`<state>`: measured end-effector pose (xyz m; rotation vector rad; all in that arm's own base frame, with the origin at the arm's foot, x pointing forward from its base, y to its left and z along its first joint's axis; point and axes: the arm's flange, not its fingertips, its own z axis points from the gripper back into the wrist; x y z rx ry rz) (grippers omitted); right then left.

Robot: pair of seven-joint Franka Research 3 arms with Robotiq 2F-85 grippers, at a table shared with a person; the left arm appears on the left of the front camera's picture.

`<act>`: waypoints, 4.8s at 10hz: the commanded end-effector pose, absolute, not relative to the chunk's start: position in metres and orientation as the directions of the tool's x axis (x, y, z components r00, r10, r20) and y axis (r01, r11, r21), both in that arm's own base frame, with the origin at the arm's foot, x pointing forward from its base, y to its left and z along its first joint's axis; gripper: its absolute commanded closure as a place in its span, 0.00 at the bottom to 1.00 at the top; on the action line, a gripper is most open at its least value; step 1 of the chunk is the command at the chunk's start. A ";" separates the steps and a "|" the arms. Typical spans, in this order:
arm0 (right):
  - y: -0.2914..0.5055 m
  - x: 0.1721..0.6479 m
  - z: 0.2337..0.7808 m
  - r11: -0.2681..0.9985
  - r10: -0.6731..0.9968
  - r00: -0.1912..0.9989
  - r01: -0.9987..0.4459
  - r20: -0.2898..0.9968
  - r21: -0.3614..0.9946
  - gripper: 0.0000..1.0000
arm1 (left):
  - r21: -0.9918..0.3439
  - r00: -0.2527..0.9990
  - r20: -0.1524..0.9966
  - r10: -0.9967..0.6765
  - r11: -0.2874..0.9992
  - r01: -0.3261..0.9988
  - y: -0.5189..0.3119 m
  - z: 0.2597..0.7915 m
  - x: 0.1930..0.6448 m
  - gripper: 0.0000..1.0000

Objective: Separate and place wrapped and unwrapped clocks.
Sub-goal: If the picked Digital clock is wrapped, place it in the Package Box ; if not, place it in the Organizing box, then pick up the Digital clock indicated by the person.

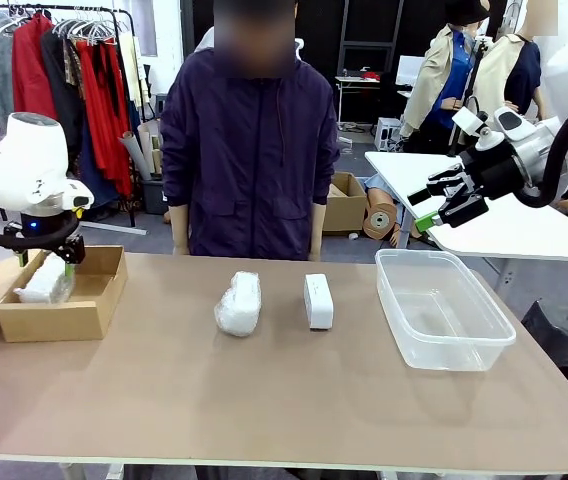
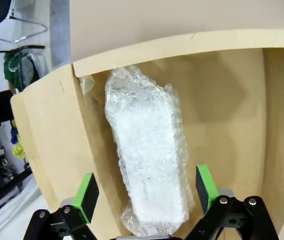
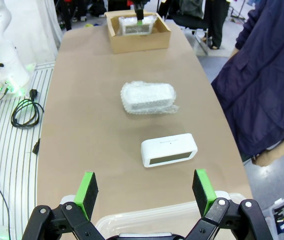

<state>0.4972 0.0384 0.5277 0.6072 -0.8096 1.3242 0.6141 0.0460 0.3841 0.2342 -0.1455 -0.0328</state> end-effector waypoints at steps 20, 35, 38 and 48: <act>0.040 0.496 0.530 0.155 0.594 0.040 -0.986 0.804 -0.066 0.00 | 0.186 0.946 0.118 -0.303 0.942 0.278 0.014 0.422 0.594 0.00; 0.040 0.496 0.530 0.155 0.594 0.040 -0.986 0.804 -0.066 0.00 | -0.038 0.015 0.684 -0.729 -0.015 0.999 -0.037 0.512 0.556 0.00; 0.040 0.496 0.530 0.155 0.594 0.040 -0.986 0.804 -0.066 0.00 | 0.018 -0.051 0.739 -0.671 -0.055 0.998 -0.043 0.522 0.554 0.00; 0.040 0.496 0.530 0.155 0.594 0.040 -0.986 0.804 -0.066 0.00 | 0.037 -0.079 0.725 -0.684 -0.076 0.996 -0.054 0.523 0.548 0.00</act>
